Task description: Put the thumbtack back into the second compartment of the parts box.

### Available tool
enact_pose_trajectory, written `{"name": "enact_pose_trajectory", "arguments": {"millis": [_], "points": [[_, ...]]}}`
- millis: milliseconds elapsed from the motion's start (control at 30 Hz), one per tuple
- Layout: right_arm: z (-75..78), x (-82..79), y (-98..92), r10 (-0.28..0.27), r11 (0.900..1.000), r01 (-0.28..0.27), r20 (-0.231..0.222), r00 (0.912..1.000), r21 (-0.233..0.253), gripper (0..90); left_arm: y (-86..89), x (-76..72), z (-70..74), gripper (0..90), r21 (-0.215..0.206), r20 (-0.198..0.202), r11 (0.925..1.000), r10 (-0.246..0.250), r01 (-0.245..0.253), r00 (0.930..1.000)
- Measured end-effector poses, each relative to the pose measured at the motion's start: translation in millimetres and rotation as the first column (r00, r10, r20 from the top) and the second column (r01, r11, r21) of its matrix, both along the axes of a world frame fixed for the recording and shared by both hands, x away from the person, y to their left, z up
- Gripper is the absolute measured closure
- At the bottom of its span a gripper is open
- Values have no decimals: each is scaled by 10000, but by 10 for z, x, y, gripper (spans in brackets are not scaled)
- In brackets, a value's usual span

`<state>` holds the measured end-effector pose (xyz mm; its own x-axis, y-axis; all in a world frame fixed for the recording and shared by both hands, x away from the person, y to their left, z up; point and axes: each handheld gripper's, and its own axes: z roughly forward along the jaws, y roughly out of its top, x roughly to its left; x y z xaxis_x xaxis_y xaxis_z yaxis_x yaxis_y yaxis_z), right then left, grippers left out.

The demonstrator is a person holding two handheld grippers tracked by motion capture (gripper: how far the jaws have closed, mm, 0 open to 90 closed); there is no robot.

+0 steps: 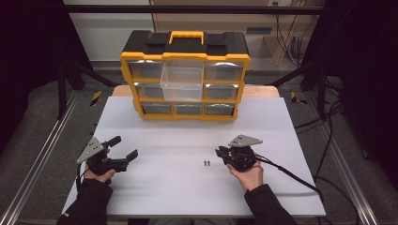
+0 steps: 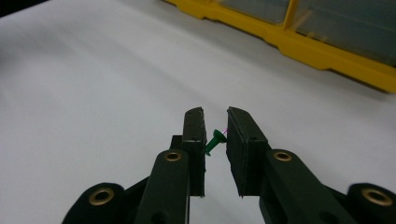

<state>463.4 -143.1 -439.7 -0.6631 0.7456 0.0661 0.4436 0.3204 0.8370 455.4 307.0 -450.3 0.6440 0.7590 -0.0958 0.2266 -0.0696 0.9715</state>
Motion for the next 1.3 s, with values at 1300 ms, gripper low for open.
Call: {"name": "enact_pose_trajectory", "arguments": {"millis": [1300], "points": [[1559, 141, 25, 270, 9919, -531, 2171, 9758, 1154, 775, -4, -6, 3, 37, 16, 3, 10000, -53, 53, 10000]]}}
